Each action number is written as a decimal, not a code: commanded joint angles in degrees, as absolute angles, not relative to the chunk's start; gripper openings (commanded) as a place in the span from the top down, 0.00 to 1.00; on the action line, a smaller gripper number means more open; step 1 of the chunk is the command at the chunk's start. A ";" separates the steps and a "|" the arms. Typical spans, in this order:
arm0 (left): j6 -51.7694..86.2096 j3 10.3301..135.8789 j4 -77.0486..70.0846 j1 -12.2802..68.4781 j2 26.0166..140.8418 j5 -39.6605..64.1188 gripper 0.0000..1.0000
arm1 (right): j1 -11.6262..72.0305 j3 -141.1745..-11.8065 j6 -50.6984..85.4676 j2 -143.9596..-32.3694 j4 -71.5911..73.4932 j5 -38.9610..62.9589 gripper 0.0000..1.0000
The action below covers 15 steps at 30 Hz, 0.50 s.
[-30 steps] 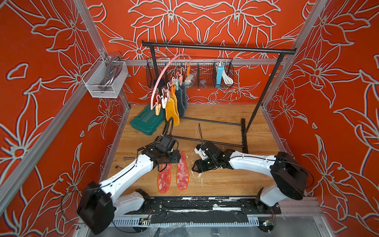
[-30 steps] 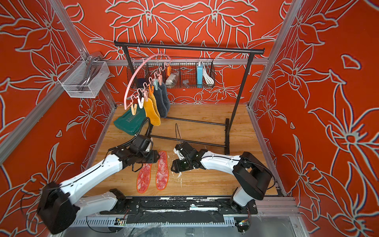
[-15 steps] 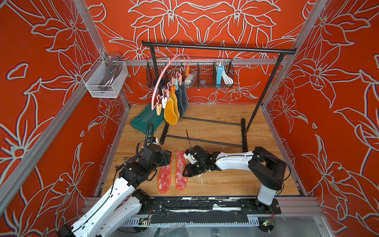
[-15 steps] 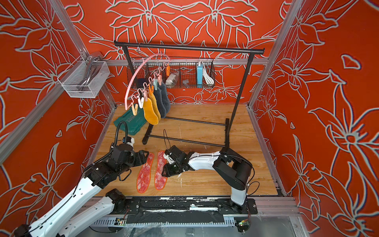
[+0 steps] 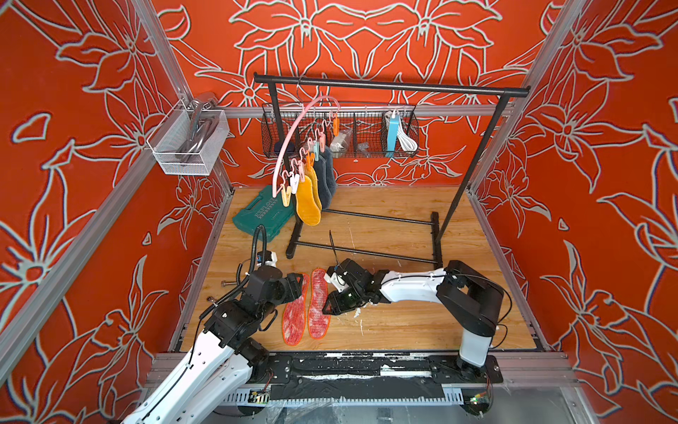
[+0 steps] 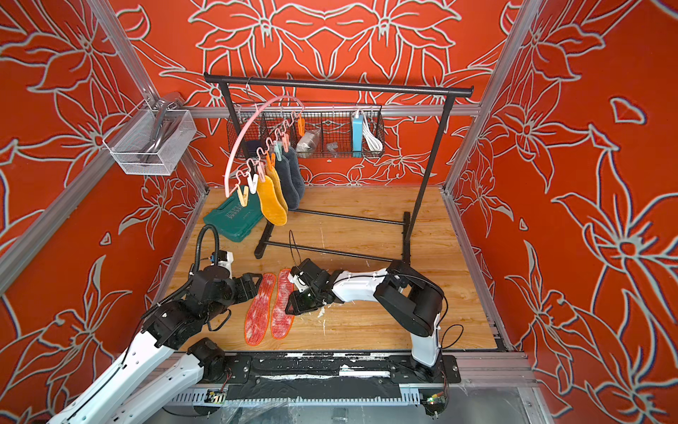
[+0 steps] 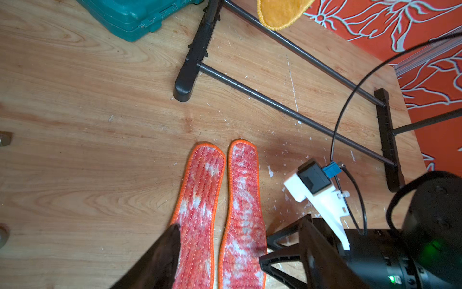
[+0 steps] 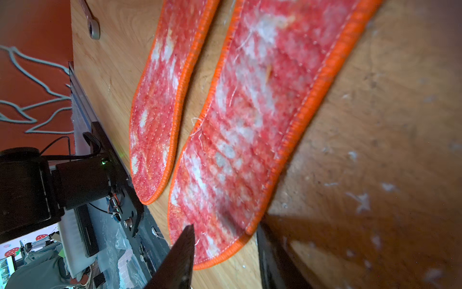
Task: Take the shoe insoles off the hanger
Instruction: Adjust the insole at the center of the board.
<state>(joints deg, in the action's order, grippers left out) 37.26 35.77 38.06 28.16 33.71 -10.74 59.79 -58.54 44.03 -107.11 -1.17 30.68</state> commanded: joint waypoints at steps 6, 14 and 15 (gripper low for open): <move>38.20 35.42 38.29 27.91 33.71 -9.89 0.30 | 60.66 -62.15 41.99 -108.37 -3.19 31.63 0.57; 36.69 34.57 35.29 27.86 33.32 -8.39 0.30 | 60.64 -61.85 35.67 -99.06 -11.58 26.90 0.49; 36.58 34.18 34.64 27.87 33.08 -8.03 0.31 | 60.64 -61.35 34.76 -97.40 -11.90 25.70 0.47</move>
<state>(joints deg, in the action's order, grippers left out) 37.23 35.29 37.15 28.16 33.74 -9.02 60.36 -61.69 38.72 -102.91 -8.71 29.02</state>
